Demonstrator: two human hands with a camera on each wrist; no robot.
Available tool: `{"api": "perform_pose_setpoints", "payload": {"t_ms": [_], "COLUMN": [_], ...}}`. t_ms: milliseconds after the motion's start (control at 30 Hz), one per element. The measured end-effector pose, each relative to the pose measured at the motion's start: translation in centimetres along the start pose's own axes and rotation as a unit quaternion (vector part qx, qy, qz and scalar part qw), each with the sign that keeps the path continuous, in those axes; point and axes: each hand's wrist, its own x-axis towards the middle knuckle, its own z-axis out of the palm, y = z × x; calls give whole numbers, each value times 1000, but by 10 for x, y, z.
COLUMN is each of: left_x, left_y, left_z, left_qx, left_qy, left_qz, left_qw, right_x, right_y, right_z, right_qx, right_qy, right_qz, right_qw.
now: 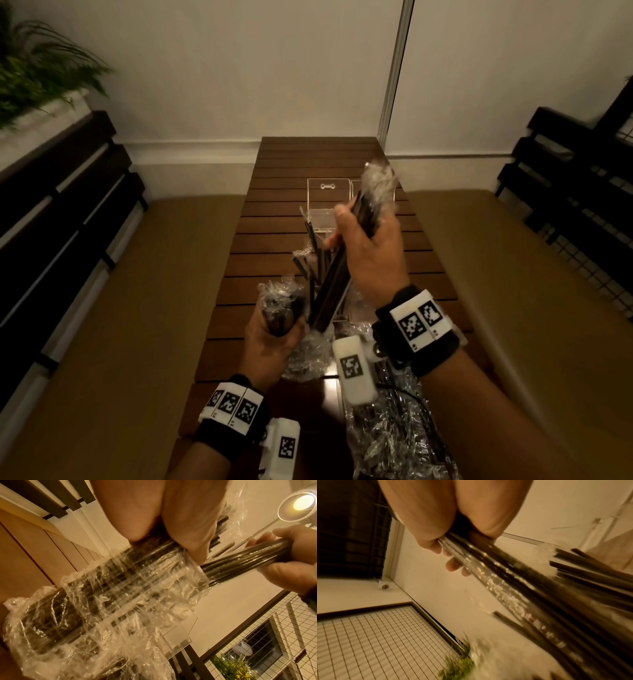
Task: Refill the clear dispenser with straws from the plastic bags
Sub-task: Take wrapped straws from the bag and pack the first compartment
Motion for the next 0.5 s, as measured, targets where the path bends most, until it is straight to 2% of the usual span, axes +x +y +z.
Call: {"api": "perform_pose_setpoints", "payload": {"t_ms": [167, 333, 500], "left_x": [-1, -1, -1], "left_y": [3, 4, 4], "left_z": [0, 1, -1], "left_qx": [-12, -5, -10], "left_qy": [-1, 9, 2], "left_qz": [-27, -15, -13], "left_qw": [1000, 1000, 1000], "right_x": [31, 56, 76], "right_y": [-29, -47, -59], "right_z": [-14, -25, -39], "right_qx": [13, 87, 160], "right_qy": [40, 66, 140], "right_qz": [-27, -49, -68], "right_qw": [999, 993, 975]}}
